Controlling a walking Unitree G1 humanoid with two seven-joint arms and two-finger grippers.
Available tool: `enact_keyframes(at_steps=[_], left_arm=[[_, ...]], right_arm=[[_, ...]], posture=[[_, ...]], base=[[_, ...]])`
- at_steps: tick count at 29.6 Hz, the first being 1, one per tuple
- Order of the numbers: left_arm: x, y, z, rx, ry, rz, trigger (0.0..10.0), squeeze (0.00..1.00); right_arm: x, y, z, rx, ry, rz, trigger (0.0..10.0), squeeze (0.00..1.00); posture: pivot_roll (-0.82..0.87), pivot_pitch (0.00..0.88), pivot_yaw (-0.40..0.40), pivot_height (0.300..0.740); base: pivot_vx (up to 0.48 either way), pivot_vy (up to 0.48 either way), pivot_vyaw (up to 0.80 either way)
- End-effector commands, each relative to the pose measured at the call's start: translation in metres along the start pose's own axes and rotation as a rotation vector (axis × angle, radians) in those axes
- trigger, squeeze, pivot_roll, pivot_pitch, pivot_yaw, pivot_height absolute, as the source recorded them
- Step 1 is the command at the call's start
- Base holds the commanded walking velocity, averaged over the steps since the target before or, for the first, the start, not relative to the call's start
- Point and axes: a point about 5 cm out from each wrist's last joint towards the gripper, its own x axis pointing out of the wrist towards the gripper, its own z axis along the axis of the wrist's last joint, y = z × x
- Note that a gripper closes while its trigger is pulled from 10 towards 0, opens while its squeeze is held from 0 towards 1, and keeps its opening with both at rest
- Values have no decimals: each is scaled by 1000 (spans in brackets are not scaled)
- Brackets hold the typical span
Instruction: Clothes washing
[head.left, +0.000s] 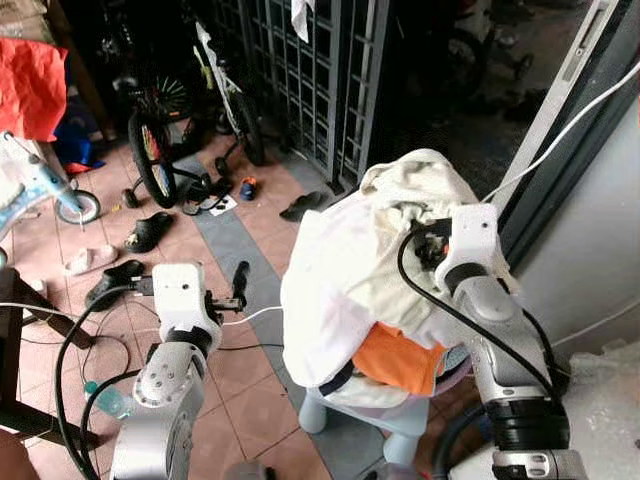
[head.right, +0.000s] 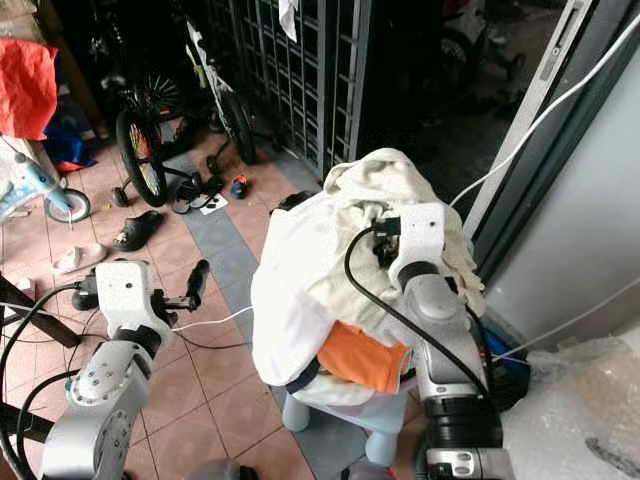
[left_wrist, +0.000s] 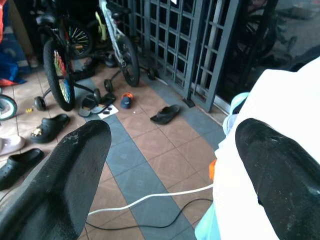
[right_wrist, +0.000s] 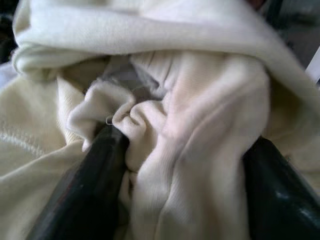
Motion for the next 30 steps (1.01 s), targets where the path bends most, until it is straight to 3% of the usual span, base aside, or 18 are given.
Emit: enact_keyframes(at_steps=[1,13,15,17,20,25,26,30], left_arm=[[0,1,4,11,-7,5,10000,0],[3,0,2,13,-3,24,10000,0],[2,0,2,15,-4,23,10000,0],[2,0,2,14,-5,24,10000,0],[2,-1,2,7,-6,28,10000,0],[2,-1,2,-4,-10,32,10000,0],[2,-2,0,-8,-1,28,10000,0],[4,-4,0,-8,4,19,10000,0]], right_arm=[[-2,5,-8,8,47,24,0,0],[-4,9,-7,63,41,81,0,0],[-5,11,-2,114,17,98,0,0],[-6,17,5,223,-20,147,0,0],[-10,22,12,289,-60,200,0,0],[-23,30,30,391,-147,326,0,0],[-30,36,38,444,-175,404,0,0],[-42,42,47,532,-190,513,0,0]], posture=[[10,33,33,740],[5,20,31,740],[6,18,30,740],[6,16,30,740],[7,14,29,740],[-4,9,33,740],[-7,10,35,740],[-18,16,42,740]], base=[[0,0,0],[0,0,0],[0,0,0],[0,0,0],[0,0,0],[0,0,0],[0,0,0],[0,0,0]])
